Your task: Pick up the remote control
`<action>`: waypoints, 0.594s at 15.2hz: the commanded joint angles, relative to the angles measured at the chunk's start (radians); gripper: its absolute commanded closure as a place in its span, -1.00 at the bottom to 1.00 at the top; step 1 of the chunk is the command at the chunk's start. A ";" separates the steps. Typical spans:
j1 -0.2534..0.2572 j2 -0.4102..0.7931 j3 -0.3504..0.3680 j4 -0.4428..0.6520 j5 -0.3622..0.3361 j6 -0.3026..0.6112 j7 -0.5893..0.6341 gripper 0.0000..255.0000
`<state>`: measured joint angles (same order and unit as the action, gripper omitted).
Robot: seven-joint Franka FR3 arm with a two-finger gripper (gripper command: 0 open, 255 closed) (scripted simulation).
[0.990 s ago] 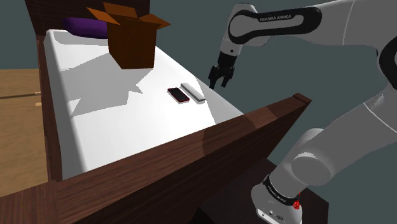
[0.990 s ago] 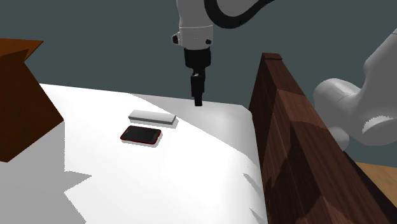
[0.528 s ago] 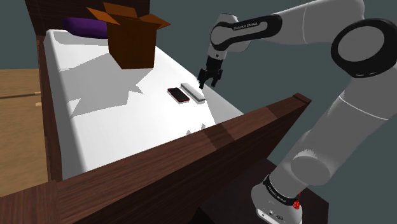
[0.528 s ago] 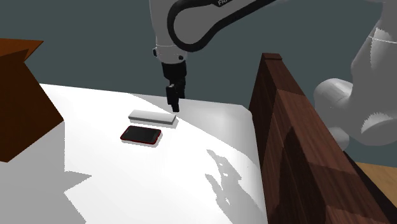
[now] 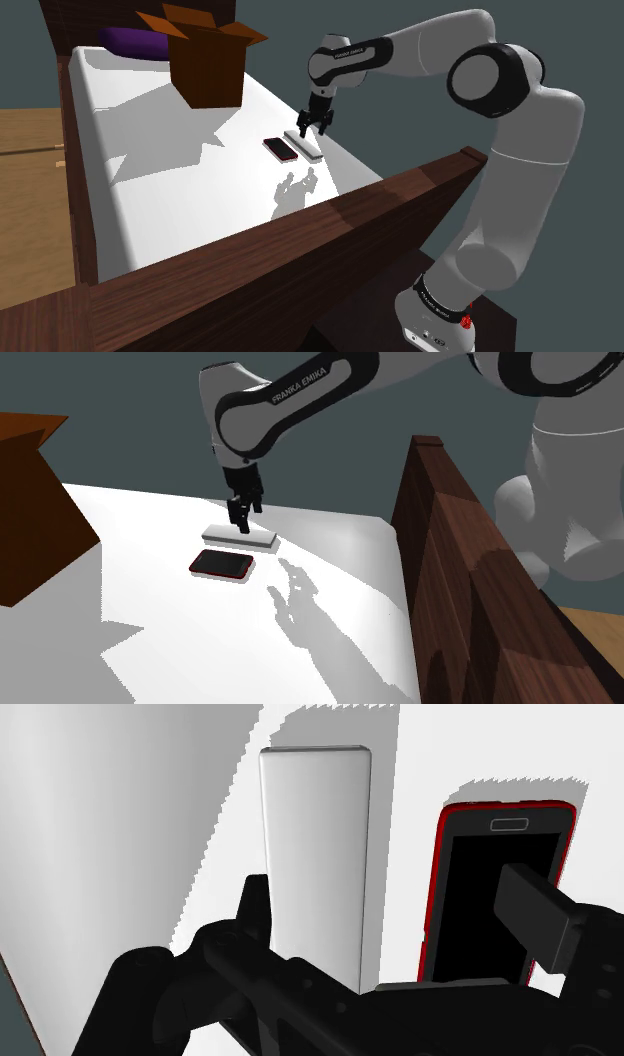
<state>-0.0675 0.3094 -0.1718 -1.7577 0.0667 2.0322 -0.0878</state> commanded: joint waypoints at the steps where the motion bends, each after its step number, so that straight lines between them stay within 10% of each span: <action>1: -0.013 0.074 -0.003 0.078 0.007 0.000 -0.007 -1.00; 9: -0.036 0.234 -0.003 0.217 0.023 0.028 -0.012 -1.00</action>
<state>-0.1039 0.5374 -0.1751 -1.5357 0.0888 2.0484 -0.0998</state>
